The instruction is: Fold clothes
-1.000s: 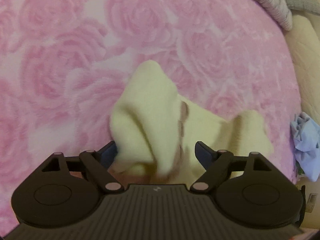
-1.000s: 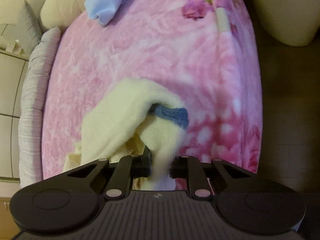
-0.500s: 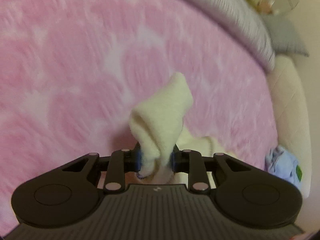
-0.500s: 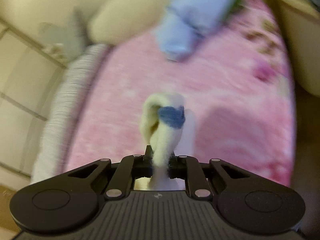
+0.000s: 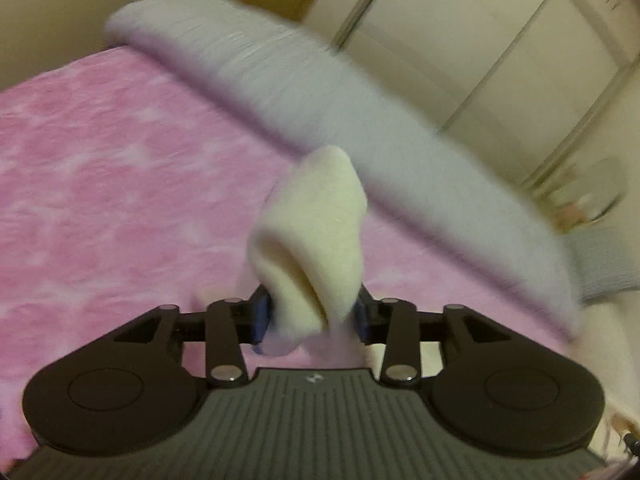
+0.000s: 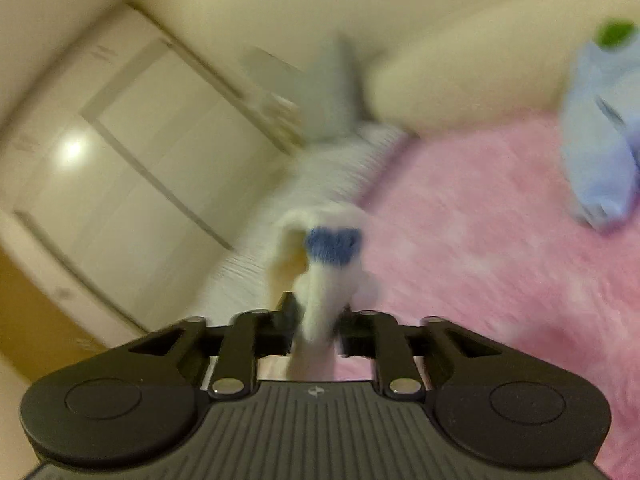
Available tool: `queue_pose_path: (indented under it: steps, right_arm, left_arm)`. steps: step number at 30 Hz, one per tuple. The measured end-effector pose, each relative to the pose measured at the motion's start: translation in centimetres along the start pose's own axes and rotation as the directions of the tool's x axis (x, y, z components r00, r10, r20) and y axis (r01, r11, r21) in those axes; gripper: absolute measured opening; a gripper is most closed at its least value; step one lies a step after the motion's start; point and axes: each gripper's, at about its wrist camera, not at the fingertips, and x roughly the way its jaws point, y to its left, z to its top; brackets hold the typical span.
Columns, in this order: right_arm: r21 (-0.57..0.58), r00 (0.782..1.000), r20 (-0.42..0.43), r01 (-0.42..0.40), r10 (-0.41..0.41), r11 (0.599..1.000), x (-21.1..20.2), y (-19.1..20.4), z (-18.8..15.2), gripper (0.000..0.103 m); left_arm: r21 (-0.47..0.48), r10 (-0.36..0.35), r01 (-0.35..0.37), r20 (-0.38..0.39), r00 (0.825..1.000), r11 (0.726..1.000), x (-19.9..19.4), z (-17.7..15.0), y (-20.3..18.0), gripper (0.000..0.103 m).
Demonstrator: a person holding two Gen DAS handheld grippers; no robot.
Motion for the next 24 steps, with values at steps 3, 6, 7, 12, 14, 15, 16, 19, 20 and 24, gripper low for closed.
queue_pose_path:
  steps: [3, 6, 7, 12, 14, 15, 16, 19, 20, 24]
  right_arm:
    - [0.047, 0.972, -0.135, 0.199, -0.191, 0.979, 4.3, -1.9, -1.8, 0.046]
    - [0.022, 0.931, -0.287, 0.24, -0.224, 0.97, 5.4, -3.4, -6.0, 0.047]
    - [-0.007, 0.916, -0.337, 0.228, -0.217, 0.974, 5.3, -3.7, -7.8, 0.047]
    - [-0.213, 0.754, -0.629, 0.064, -0.187, 0.975, 4.2, -1.5, -19.0, 0.049]
    - [-0.312, 0.693, -0.696, -0.055, -0.188, 0.948, 3.1, 0.7, -23.1, 0.049]
    - [-0.364, 0.672, -0.714, -0.115, -0.198, 0.924, 2.4, 2.0, -25.0, 0.048]
    - [-0.414, 0.667, -0.716, -0.165, -0.208, 0.895, 1.7, 3.2, -26.4, 0.048]
    - [-0.492, 0.663, -0.722, -0.288, -0.2, 0.822, 0.3, 6.4, -29.3, 0.048]
    - [-0.498, 0.66, -0.728, -0.322, -0.186, 0.805, 0.0, 7.4, -29.9, 0.048]
    - [-0.518, 0.653, -0.737, -0.38, -0.175, 0.766, 1.2, 10.2, -31.8, 0.062]
  left_arm:
    - [0.012, 0.046, -0.045, -0.097, 0.994, 0.999, 2.2, -2.4, 2.0, 0.038]
    - [0.057, 0.082, -0.073, -0.181, 0.98, 0.996, 3.0, -6.0, 3.4, 0.039]
    - [0.062, 0.085, -0.073, -0.211, 0.974, 0.995, 3.1, -7.1, 3.9, 0.039]
    - [0.05, 0.077, -0.064, -0.34, 0.937, 0.997, 3.8, -13.3, 5.3, 0.039]
    - [0.085, 0.094, -0.067, -0.377, 0.922, 0.994, 4.3, -15.0, 5.8, 0.04]
    - [0.119, 0.122, -0.08, -0.396, 0.91, 0.99, 4.5, -15.9, 5.8, 0.04]
    - [0.157, 0.155, -0.098, -0.414, 0.897, 0.983, 4.7, -16.9, 5.7, 0.04]
    - [0.242, 0.218, -0.117, -0.447, 0.868, 0.963, 5.1, -18.7, 5.8, 0.043]
    - [0.239, 0.215, -0.115, -0.453, 0.865, 0.964, 5.0, -19.0, 5.9, 0.044]
    - [0.198, 0.183, -0.1, -0.468, 0.864, 0.975, 4.7, -19.9, 6.1, 0.048]
